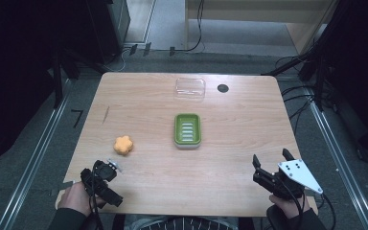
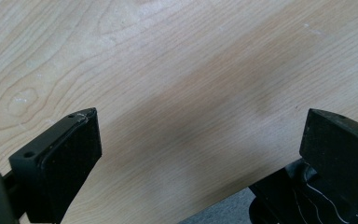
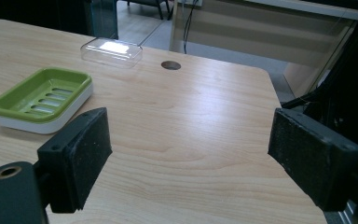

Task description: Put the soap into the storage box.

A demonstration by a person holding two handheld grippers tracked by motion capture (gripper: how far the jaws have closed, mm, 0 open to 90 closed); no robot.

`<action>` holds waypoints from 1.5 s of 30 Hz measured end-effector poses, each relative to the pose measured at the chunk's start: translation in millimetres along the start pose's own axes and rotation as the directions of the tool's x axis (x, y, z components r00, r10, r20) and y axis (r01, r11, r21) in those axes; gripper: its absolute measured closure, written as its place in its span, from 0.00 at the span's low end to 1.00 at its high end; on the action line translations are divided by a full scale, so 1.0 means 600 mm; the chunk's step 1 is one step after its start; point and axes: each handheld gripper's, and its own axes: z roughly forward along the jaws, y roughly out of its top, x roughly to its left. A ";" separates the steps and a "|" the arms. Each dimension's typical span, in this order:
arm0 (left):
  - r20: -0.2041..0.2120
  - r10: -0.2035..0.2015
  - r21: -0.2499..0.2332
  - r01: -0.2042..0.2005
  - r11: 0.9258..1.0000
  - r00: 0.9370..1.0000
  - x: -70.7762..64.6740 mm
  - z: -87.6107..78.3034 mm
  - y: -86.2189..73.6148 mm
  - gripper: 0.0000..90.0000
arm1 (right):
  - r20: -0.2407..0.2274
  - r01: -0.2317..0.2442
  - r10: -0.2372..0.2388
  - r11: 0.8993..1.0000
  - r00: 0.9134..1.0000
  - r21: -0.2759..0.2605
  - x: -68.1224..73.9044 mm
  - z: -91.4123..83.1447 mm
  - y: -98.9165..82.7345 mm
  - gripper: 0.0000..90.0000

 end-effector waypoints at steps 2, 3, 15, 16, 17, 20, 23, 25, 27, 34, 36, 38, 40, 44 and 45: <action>-0.002 -0.003 -0.006 0.003 1.000 1.000 -0.001 0.000 0.001 0.00 | 0.001 -0.001 0.001 1.000 1.000 0.001 -0.002 0.000 -0.001 0.15; -0.002 -0.003 -0.006 0.003 1.000 1.000 -0.001 0.000 0.001 0.00 | 0.001 -0.001 0.001 1.000 1.000 0.001 -0.002 0.000 -0.001 0.15; -0.012 -0.010 -0.015 0.010 1.000 1.000 0.002 0.000 0.006 0.00 | 0.004 -0.013 0.013 1.000 1.000 -0.001 -0.005 0.000 -0.002 0.15; -0.012 -0.010 -0.015 0.010 1.000 1.000 0.002 0.000 0.006 0.00 | 0.004 -0.013 0.013 1.000 1.000 -0.001 -0.005 0.000 -0.002 0.15; -0.015 -0.009 -0.021 0.008 1.000 1.000 0.003 0.001 0.006 0.00 | 0.001 -0.003 0.003 1.000 1.000 0.000 -0.003 0.000 -0.001 0.15; -0.014 -0.005 -0.031 0.004 1.000 1.000 0.005 0.001 0.010 0.00 | 0.003 -0.002 0.002 1.000 1.000 0.008 -0.002 0.001 -0.001 0.15; 0.006 -0.002 -0.029 0.002 1.000 1.000 0.007 0.004 0.015 0.00 | 0.009 -0.011 0.011 1.000 1.000 -0.001 -0.003 -0.003 -0.001 0.15; 0.010 0.000 -0.028 0.001 1.000 1.000 0.008 0.005 0.023 0.00 | 0.011 -0.009 0.009 1.000 1.000 0.004 -0.003 -0.003 -0.001 0.15; 0.010 0.003 -0.028 -0.003 1.000 1.000 0.010 0.005 0.026 0.00 | 0.010 -0.011 0.011 1.000 1.000 0.002 -0.002 -0.003 -0.001 0.15; -0.002 -0.035 -0.063 0.034 0.997 0.999 0.029 -0.003 0.044 0.00 | 0.003 -0.004 0.004 1.000 1.000 0.004 -0.001 0.000 0.000 0.15; -0.002 -0.046 -0.079 0.045 0.996 0.999 0.037 -0.003 0.046 0.00 | 0.002 -0.005 0.005 1.000 1.000 0.001 0.000 -0.001 0.000 0.15; -0.002 -0.056 -0.081 0.055 0.995 0.998 0.041 -0.003 0.049 0.00 | -0.001 0.005 -0.005 1.000 1.000 -0.001 0.001 0.000 0.001 0.15; 0.003 -0.059 -0.083 0.059 0.995 0.998 0.046 -0.003 0.054 0.00 | 0.001 0.006 -0.006 1.000 1.000 0.006 0.001 0.001 0.001 0.15; 0.004 -0.067 -0.096 0.067 0.993 0.998 0.053 -0.004 0.065 0.00 | 0.001 0.004 -0.004 1.000 1.000 0.004 0.001 0.000 0.000 0.15; 0.002 -0.065 -0.098 0.065 0.993 0.998 0.054 -0.003 0.068 0.00 | 0.001 0.005 -0.005 1.000 1.000 0.005 0.001 0.000 0.000 0.15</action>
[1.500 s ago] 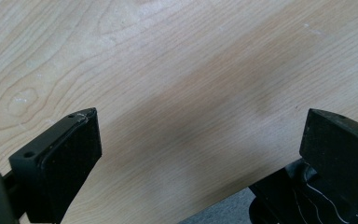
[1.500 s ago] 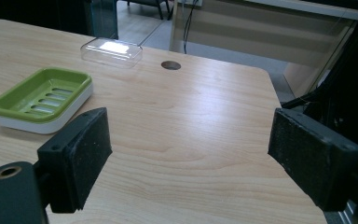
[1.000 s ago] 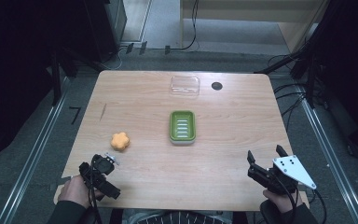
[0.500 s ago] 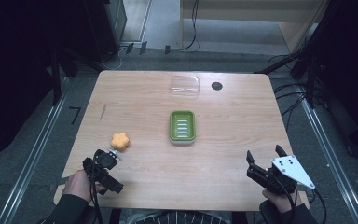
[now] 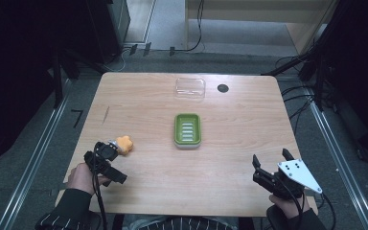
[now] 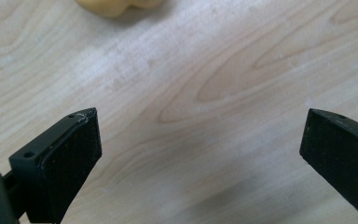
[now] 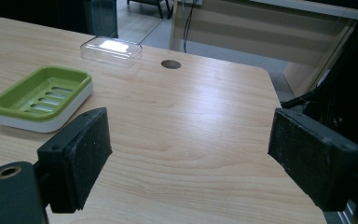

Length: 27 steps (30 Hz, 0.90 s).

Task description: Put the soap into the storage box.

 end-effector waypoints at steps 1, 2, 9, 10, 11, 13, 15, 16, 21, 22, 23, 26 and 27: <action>0.000 0.000 0.000 0.000 1.000 1.000 0.000 0.000 0.000 0.00 | 0.000 0.000 0.000 1.000 1.000 0.000 0.000 0.000 0.000 0.15; 0.003 -0.002 -0.001 0.002 1.000 1.000 0.002 0.000 0.004 0.00 | -0.001 -0.002 0.002 1.000 1.000 -0.003 0.000 0.000 0.000 0.15; 0.002 -0.014 -0.019 0.015 1.000 1.000 0.012 0.002 0.030 0.00 | 0.001 -0.007 0.007 1.000 1.000 -0.002 -0.002 -0.001 0.000 0.15; 0.004 -0.019 -0.020 0.019 1.000 1.000 0.013 0.002 0.034 0.00 | 0.003 -0.006 0.006 1.000 1.000 -0.002 -0.001 -0.001 0.000 0.15; 0.007 -0.020 -0.021 0.020 1.000 1.000 0.015 0.003 0.037 0.00 | 0.002 0.000 0.000 1.000 1.000 -0.002 -0.001 -0.001 0.000 0.15; 0.011 -0.023 -0.026 0.024 0.999 1.000 0.020 0.005 0.045 0.00 | 0.000 0.001 -0.001 1.000 1.000 -0.002 -0.001 -0.001 0.000 0.15; 0.010 -0.036 -0.032 0.037 0.999 0.999 0.023 0.006 0.052 0.00 | 0.004 -0.005 0.005 1.000 1.000 -0.002 -0.001 -0.001 0.000 0.15; 0.010 -0.041 -0.034 0.041 0.999 0.999 0.024 0.007 0.056 0.00 | 0.003 -0.003 0.003 1.000 1.000 -0.001 -0.001 -0.001 0.000 0.15; 0.014 -0.042 -0.041 0.042 0.998 0.999 0.033 0.010 0.073 0.00 | 0.003 -0.005 0.005 1.000 1.000 0.000 -0.001 -0.002 -0.001 0.15; 0.018 -0.040 -0.039 0.041 0.998 0.999 0.034 0.012 0.076 0.00 | 0.003 -0.003 0.003 1.000 1.000 0.000 -0.001 -0.002 -0.001 0.15; 0.016 -0.038 -0.042 0.039 0.998 0.999 0.036 0.014 0.079 0.00 | 0.003 -0.004 0.004 1.000 1.000 0.000 -0.001 -0.002 -0.001 0.15; 0.017 -0.045 -0.041 0.046 0.998 0.999 0.040 0.018 0.089 0.00 | 0.003 -0.002 0.002 1.000 1.000 0.000 -0.001 -0.002 -0.001 0.15; 0.022 -0.045 -0.041 0.045 0.998 0.999 0.043 0.020 0.092 0.00 | 0.003 -0.003 0.003 1.000 1.000 0.000 -0.001 -0.002 -0.001 0.15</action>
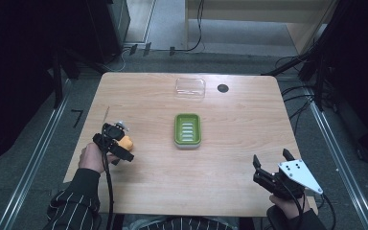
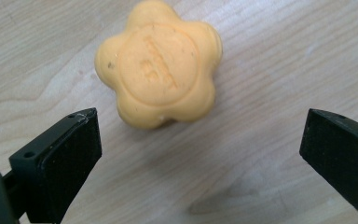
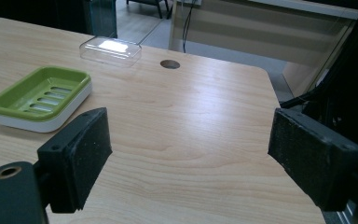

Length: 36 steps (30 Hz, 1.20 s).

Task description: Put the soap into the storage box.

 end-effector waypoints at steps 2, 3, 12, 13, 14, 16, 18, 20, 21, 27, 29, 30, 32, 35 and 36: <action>-0.006 -0.010 -0.003 0.010 1.000 1.000 0.006 0.002 0.007 0.00 | 0.001 -0.002 0.002 1.000 1.000 0.000 0.000 0.000 0.000 0.15; -0.002 -0.016 -0.002 0.016 1.000 1.000 0.008 0.004 0.011 0.00 | 0.000 0.000 0.000 1.000 1.000 0.000 0.000 0.000 0.000 0.15; -0.010 -0.010 0.022 0.010 1.000 1.000 0.018 0.024 0.032 0.00 | 0.002 0.000 0.000 1.000 1.000 0.000 -0.001 0.000 0.000 0.15; -0.013 -0.010 0.023 0.011 1.000 1.000 0.018 0.027 0.034 0.00 | 0.001 0.001 -0.001 1.000 1.000 -0.001 -0.001 0.000 0.000 0.15; -0.013 -0.008 0.028 0.008 1.000 1.000 0.019 0.028 0.035 0.00 | 0.002 0.000 0.000 1.000 1.000 0.000 -0.001 0.000 0.000 0.15; -0.013 -0.006 0.030 0.007 1.000 1.000 0.021 0.032 0.037 0.00 | 0.002 0.000 0.000 1.000 1.000 0.000 -0.001 0.000 0.000 0.15; -0.016 -0.005 0.034 0.005 0.999 1.000 0.023 0.035 0.040 0.00 | 0.002 0.001 -0.001 1.000 1.000 -0.001 -0.001 0.000 0.000 0.15; -0.017 0.000 0.036 0.001 0.999 1.000 0.027 0.038 0.042 0.00 | 0.002 0.000 0.000 1.000 1.000 -0.001 -0.001 0.000 0.000 0.15; -0.017 -0.003 0.037 0.003 0.999 1.000 0.028 0.040 0.043 0.00 | 0.002 -0.001 0.001 1.000 1.000 -0.001 -0.001 0.000 0.000 0.15; -0.013 -0.001 0.043 0.001 0.999 1.000 0.037 0.047 0.040 0.03 | 0.003 0.000 0.000 1.000 1.000 -0.002 -0.001 0.000 0.000 0.15; -0.013 -0.003 0.039 0.003 0.999 1.000 0.038 0.047 0.039 0.05 | 0.003 -0.001 0.001 1.000 1.000 -0.003 -0.001 0.000 0.000 0.15; -0.007 0.000 0.042 0.000 0.999 1.000 0.040 0.048 0.037 0.08 | 0.003 -0.002 0.002 1.000 1.000 -0.001 -0.001 0.000 0.000 0.15; -0.010 0.000 0.047 0.001 0.999 1.000 0.041 0.050 0.036 0.13 | 0.002 0.000 0.000 1.000 1.000 -0.002 -0.001 0.000 0.000 0.15; -0.011 0.002 0.052 -0.002 0.999 1.000 0.041 0.053 0.036 0.16 | 0.003 -0.001 0.001 1.000 1.000 -0.003 -0.001 0.000 0.000 0.15; -0.011 0.002 0.052 -0.002 0.999 1.000 0.041 0.053 0.036 0.17 | 0.003 -0.001 0.001 1.000 1.000 -0.003 -0.001 0.000 0.000 0.15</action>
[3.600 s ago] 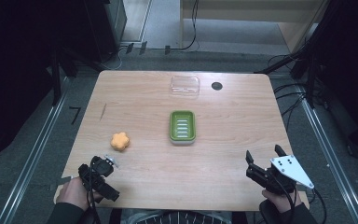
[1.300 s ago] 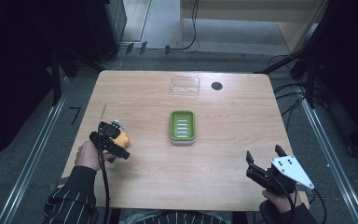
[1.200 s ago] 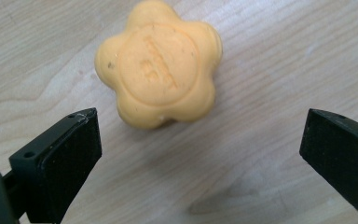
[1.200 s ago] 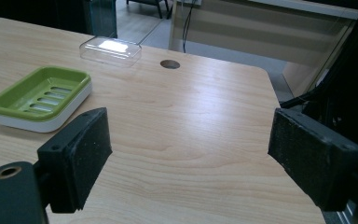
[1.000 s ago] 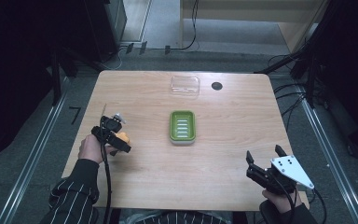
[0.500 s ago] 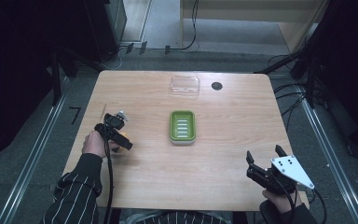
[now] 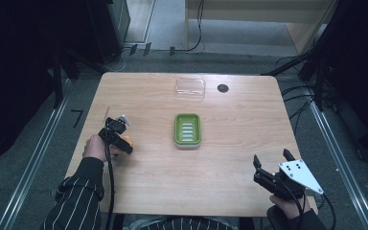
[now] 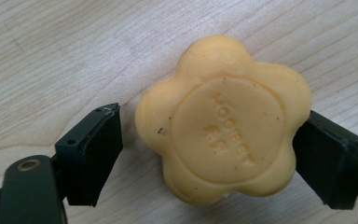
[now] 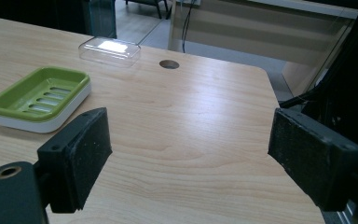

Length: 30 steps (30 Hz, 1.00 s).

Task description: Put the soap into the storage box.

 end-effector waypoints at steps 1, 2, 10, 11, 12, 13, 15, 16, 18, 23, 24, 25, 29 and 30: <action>0.001 0.003 0.001 -0.003 1.000 1.000 0.000 0.001 0.000 0.18 | 0.000 0.000 0.000 1.000 1.000 0.001 0.000 0.000 0.000 0.15; 0.008 0.003 0.000 -0.003 1.000 1.000 -0.001 0.001 0.000 0.19 | 0.000 -0.001 0.001 1.000 1.000 0.000 0.000 0.000 0.000 0.15; 0.031 0.013 -0.016 -0.012 1.000 0.999 -0.002 -0.001 0.000 0.26 | 0.000 0.001 -0.001 1.000 1.000 0.002 0.000 0.000 0.000 0.15; 0.031 0.013 -0.016 -0.012 1.000 0.999 -0.002 -0.001 0.000 0.27 | 0.000 0.001 -0.001 1.000 1.000 0.002 0.000 0.000 0.000 0.15; 0.033 0.019 -0.022 -0.018 1.000 0.999 -0.002 -0.001 0.000 0.28 | -0.001 0.002 -0.002 1.000 1.000 0.002 0.000 0.000 0.000 0.15; 0.030 0.018 -0.021 -0.018 1.000 0.999 -0.003 -0.002 0.000 0.30 | 0.000 0.002 -0.002 1.000 1.000 0.002 0.000 0.000 0.000 0.15; 0.029 0.018 -0.021 -0.017 1.000 0.999 -0.003 -0.002 -0.001 0.30 | 0.000 0.002 -0.002 1.000 1.000 0.002 0.000 0.000 0.000 0.15; 0.029 0.018 -0.023 -0.018 1.000 0.999 -0.003 -0.002 -0.001 0.30 | 0.000 0.002 -0.002 1.000 1.000 0.002 0.000 0.000 0.000 0.15; 0.031 0.018 -0.029 -0.017 0.999 0.999 -0.003 -0.002 -0.003 0.31 | -0.001 0.000 0.000 1.000 1.000 0.001 0.000 0.000 0.000 0.15; 0.030 0.024 -0.042 -0.022 0.999 0.999 -0.003 -0.003 -0.006 0.31 | 0.000 -0.002 0.002 1.000 1.000 0.001 0.000 0.000 0.000 0.15; 0.030 0.024 -0.044 -0.023 0.999 0.999 -0.003 -0.002 -0.006 0.31 | 0.000 -0.003 0.003 1.000 1.000 0.001 0.000 -0.001 0.000 0.15; 0.030 0.024 -0.044 -0.023 0.999 0.999 -0.003 -0.002 -0.006 0.31 | 0.000 -0.002 0.002 1.000 1.000 0.000 0.000 0.000 0.000 0.15; 0.026 0.025 -0.046 -0.024 0.999 0.999 -0.004 -0.003 -0.006 0.31 | 0.000 0.000 0.000 1.000 1.000 0.000 0.000 0.000 0.000 0.15; 0.026 0.025 -0.046 -0.024 0.999 0.999 -0.004 -0.003 -0.006 0.32 | 0.000 0.000 0.000 1.000 1.000 0.000 0.000 0.000 0.000 0.15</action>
